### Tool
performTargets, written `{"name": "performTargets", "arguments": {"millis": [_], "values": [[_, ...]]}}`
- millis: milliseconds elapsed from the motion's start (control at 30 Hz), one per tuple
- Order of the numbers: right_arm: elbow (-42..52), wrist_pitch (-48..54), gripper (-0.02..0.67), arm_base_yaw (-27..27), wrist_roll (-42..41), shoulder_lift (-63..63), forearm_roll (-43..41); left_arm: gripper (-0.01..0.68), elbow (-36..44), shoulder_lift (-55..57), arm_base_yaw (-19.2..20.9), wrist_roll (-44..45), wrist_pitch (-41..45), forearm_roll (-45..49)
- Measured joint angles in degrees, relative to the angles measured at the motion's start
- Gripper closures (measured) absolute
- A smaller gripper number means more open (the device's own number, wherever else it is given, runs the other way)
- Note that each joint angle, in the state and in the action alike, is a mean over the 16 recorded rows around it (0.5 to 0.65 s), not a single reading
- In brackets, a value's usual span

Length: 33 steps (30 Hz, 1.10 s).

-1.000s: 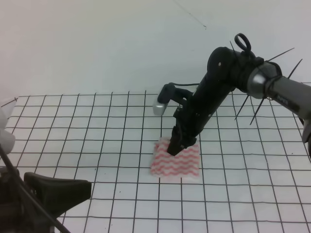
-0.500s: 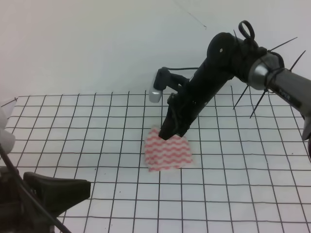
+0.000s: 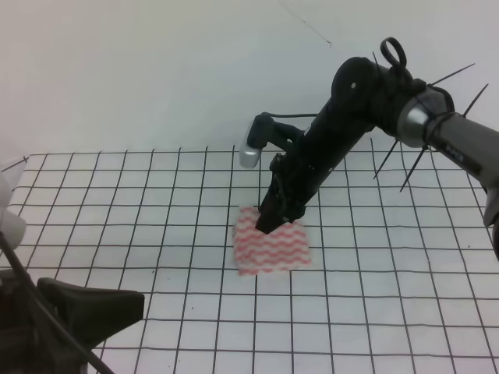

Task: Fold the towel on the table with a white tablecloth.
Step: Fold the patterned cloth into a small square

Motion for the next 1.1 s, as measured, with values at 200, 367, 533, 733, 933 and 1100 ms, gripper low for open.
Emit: {"name": "performTargets", "arguments": {"millis": [200,367,533,733,933,1100], "values": [[-0.6,-1.9,0.298,0.0,0.9,0.0,1.6,0.676,0.0,0.0,0.0,-0.1,0.0,0.5],[-1.2,-2.1,0.328,0.0,2.5,0.0,2.3,0.676,0.0,0.0,0.0,-0.2,-0.3,0.7],[-1.5,-1.5,0.435,0.0,4.4,0.7,1.1,0.676,0.0,0.0,0.0,-0.3,-0.9,0.7],[-1.4,0.3,0.571,0.0,6.1,2.3,-0.9,0.676,0.0,0.0,0.0,-0.3,-1.6,0.6],[-1.1,0.7,0.638,0.5,6.6,4.0,-3.0,0.676,0.0,0.0,0.0,-0.3,-2.2,0.6],[-1.1,0.8,0.644,1.0,6.9,4.6,-4.4,0.676,0.0,0.0,0.0,-0.3,-2.6,0.6]]}}
